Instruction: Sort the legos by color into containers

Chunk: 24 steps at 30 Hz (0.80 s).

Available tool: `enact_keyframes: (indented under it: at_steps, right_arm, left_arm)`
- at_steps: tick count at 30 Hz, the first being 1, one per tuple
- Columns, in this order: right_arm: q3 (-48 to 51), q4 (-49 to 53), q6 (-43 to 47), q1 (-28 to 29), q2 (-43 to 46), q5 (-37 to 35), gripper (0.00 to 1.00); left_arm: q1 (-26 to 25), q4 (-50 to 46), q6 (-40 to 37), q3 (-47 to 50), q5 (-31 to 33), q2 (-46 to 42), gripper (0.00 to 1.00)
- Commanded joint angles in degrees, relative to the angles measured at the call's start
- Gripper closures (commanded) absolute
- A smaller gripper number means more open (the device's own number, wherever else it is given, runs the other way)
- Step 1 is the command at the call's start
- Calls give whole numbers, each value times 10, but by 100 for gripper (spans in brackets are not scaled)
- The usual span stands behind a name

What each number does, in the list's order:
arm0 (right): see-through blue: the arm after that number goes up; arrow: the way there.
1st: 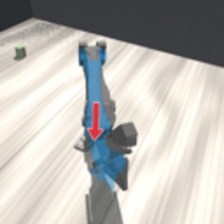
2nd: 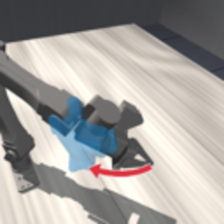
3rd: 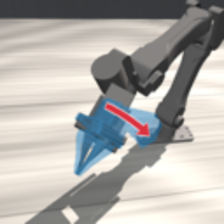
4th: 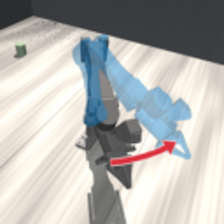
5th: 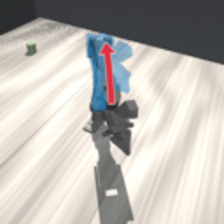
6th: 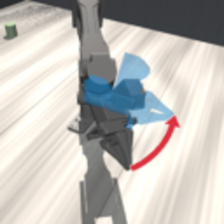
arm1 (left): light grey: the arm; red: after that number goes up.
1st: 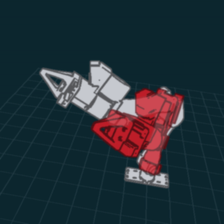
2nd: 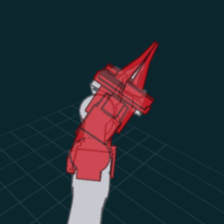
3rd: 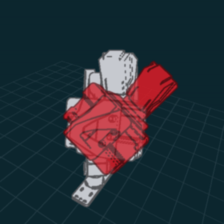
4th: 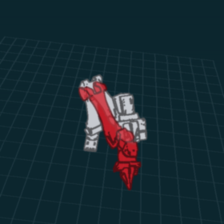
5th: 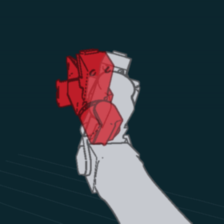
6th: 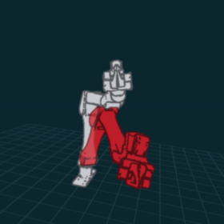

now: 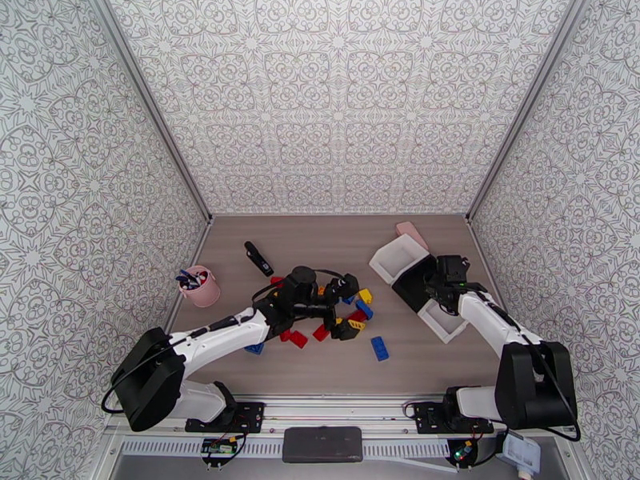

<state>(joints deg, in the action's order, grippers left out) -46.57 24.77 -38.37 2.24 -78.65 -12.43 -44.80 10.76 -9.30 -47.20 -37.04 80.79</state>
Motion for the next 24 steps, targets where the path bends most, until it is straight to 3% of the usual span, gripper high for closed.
enact_keyframes:
  at_steps: [1,11,24]
  right_arm:
    - [-23,2,-7,-2,-16,-8,61]
    - [-27,3,-17,-2,-7,-24,74]
    - [-97,-22,-30,50,-66,-34,75]
  left_arm:
    - [-2,18,-14,0,-27,-19,0]
    - [0,50,-12,15,-43,-30,0]
    - [18,45,-12,54,-36,-79,0]
